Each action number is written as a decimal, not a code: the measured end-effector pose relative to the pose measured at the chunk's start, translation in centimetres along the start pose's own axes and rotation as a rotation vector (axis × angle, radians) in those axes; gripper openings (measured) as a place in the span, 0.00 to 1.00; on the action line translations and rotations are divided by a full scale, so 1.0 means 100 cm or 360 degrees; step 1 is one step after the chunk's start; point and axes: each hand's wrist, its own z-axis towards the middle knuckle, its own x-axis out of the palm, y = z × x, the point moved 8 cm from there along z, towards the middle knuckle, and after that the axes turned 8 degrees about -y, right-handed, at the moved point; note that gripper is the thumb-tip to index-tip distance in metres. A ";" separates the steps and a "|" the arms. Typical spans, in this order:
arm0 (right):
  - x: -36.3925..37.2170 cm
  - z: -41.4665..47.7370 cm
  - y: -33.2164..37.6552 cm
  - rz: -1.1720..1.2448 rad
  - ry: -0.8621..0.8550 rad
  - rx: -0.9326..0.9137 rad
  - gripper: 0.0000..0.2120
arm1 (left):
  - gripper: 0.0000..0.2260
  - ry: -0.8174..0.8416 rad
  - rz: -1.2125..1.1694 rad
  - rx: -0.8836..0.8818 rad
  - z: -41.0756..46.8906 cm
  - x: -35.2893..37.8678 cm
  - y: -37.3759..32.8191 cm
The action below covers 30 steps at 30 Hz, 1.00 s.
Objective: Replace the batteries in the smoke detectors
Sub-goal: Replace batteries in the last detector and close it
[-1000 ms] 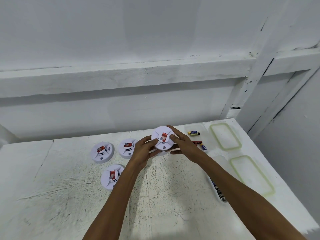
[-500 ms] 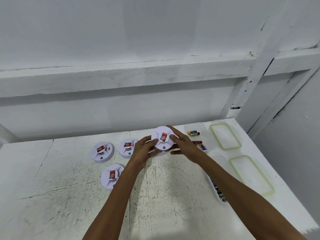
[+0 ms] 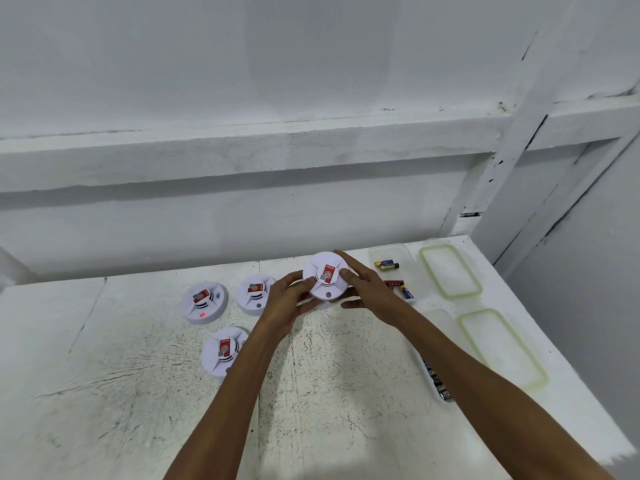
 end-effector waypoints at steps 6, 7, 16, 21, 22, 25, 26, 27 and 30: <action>-0.001 -0.001 -0.001 0.0011 -0.0005 0.0009 0.18 | 0.11 0.0003 -0.0012 -0.0005 -0.001 0.001 0.001; -0.001 -0.001 -0.001 0.0015 -0.0007 0.0009 0.18 | 0.11 0.0004 -0.0010 -0.0005 -0.001 0.001 0.001; -0.001 -0.002 0.000 0.0007 0.0002 0.0001 0.17 | 0.11 0.0001 -0.0015 -0.0003 -0.004 0.001 0.000; 0.001 -0.004 0.000 -0.0005 0.0014 0.0001 0.19 | 0.10 0.0015 -0.0038 -0.0002 -0.007 0.000 0.000; 0.001 -0.005 0.000 -0.0008 0.0013 0.0000 0.19 | 0.10 0.0017 -0.0039 -0.0001 -0.008 0.000 -0.001; 0.007 -0.008 -0.002 -0.0042 0.0044 0.0007 0.18 | 0.10 0.0026 -0.0051 -0.0011 -0.012 -0.005 0.002; 0.009 -0.010 -0.003 -0.0046 0.0054 0.0013 0.18 | 0.11 0.0026 -0.0043 -0.0014 -0.013 -0.009 0.003; 0.012 -0.012 -0.005 -0.0045 0.0059 0.0016 0.18 | 0.12 0.0025 -0.0033 -0.0011 -0.015 -0.013 0.005; 0.020 -0.014 -0.012 -0.0030 0.0041 0.0007 0.17 | 0.18 0.0007 0.0007 -0.0010 -0.022 -0.027 0.013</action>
